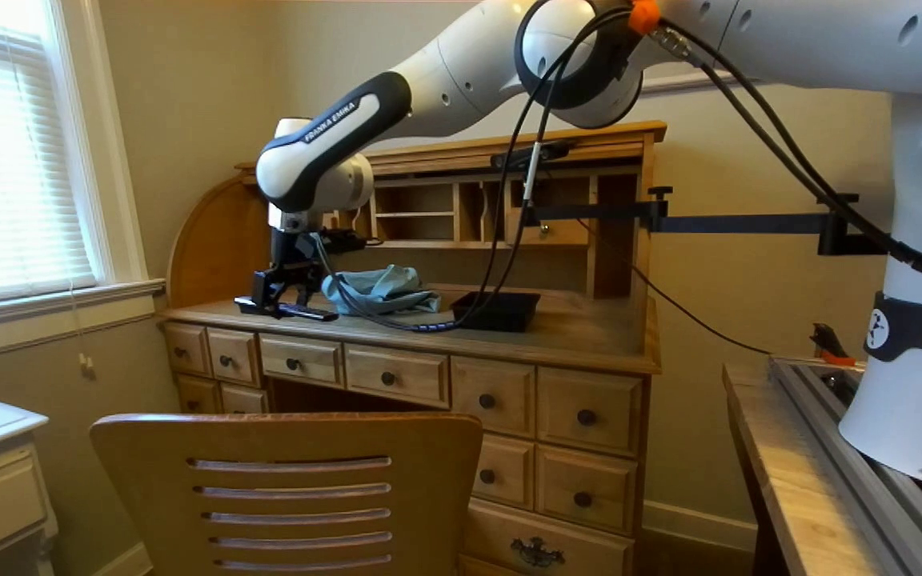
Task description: Put the grey remote control on the chair.
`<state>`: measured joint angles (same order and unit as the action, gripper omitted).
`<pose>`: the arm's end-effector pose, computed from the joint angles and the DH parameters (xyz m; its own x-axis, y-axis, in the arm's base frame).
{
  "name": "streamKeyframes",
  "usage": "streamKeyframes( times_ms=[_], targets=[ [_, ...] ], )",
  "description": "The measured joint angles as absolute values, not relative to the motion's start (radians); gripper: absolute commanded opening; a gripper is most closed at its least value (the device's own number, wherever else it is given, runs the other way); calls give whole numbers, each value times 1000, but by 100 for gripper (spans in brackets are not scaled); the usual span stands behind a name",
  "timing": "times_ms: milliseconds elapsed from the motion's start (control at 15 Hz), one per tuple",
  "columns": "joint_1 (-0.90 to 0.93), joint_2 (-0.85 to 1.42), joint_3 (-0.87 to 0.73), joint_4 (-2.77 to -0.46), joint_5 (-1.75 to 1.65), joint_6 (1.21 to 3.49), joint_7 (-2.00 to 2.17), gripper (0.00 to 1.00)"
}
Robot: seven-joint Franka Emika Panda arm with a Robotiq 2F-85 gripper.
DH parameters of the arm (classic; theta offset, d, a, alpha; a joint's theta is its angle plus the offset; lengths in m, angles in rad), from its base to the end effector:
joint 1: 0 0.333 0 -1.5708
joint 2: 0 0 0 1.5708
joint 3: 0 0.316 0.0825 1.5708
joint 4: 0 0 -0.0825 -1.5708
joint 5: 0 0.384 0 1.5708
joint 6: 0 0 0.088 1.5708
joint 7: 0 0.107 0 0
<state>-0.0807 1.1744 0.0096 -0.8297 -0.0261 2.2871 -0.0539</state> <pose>0.8185 -0.0627 0.2144 0.9606 -0.0054 0.2780 -0.0143 -0.9995 0.0298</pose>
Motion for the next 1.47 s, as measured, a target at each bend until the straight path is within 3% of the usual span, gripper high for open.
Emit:
streamKeyframes(
  times_ms=[67, 733, 1467],
  targets=[
    [-82, 1174, 10, -830, -26, 2287, -56, 36],
    [-50, 1264, 92, -804, -24, 2239, -184, 36],
    [-17, 1431, 139, -690, 15, 2016, -235, 36]
  ],
)
